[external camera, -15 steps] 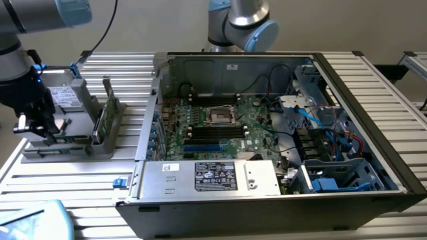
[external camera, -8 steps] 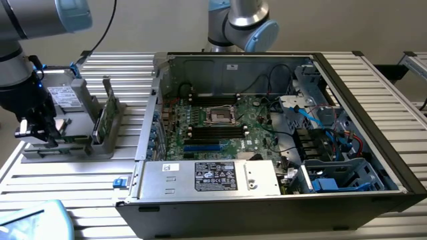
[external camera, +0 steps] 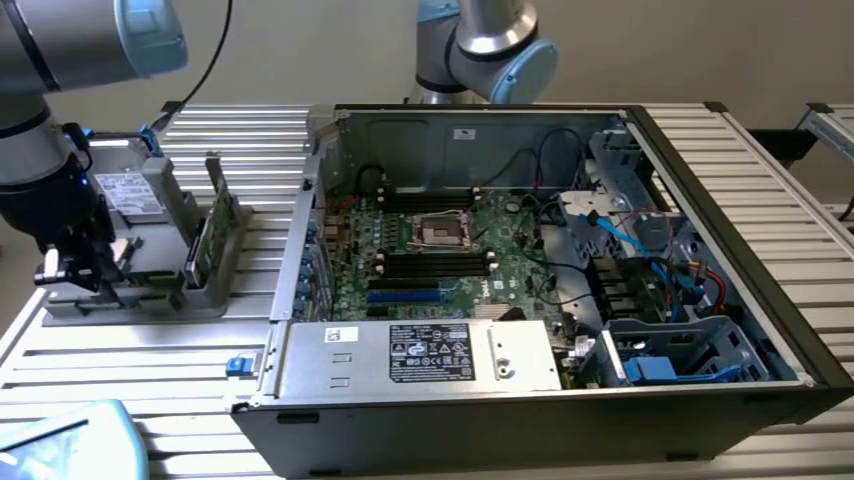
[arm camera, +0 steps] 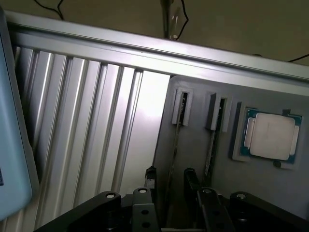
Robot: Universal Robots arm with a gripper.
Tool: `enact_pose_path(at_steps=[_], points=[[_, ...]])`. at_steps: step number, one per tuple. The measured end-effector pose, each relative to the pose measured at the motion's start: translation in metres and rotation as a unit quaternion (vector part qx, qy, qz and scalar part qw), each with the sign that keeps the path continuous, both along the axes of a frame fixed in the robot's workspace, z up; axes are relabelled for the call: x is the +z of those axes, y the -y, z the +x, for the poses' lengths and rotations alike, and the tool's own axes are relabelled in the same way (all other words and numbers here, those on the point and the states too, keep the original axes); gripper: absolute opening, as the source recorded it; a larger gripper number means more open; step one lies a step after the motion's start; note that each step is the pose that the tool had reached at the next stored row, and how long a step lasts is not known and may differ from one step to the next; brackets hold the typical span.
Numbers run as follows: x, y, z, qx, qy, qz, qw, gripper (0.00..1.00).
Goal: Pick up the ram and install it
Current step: 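Pick up the ram and move it above insertion slot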
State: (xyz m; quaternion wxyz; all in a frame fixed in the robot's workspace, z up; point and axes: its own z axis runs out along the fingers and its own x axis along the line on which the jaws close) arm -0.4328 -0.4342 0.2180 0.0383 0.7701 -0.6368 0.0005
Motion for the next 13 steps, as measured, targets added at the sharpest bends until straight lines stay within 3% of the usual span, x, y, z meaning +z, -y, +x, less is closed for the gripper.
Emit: enact_pose_path(at_steps=[9, 13], points=[[-0.0116, 0.0002, 0.000, 0.000, 0.0000, -0.0064, 1.0000, 0.37], [-0.0186, 0.0002, 0.000, 0.000, 0.0001, -0.0071, 1.0000, 0.37]])
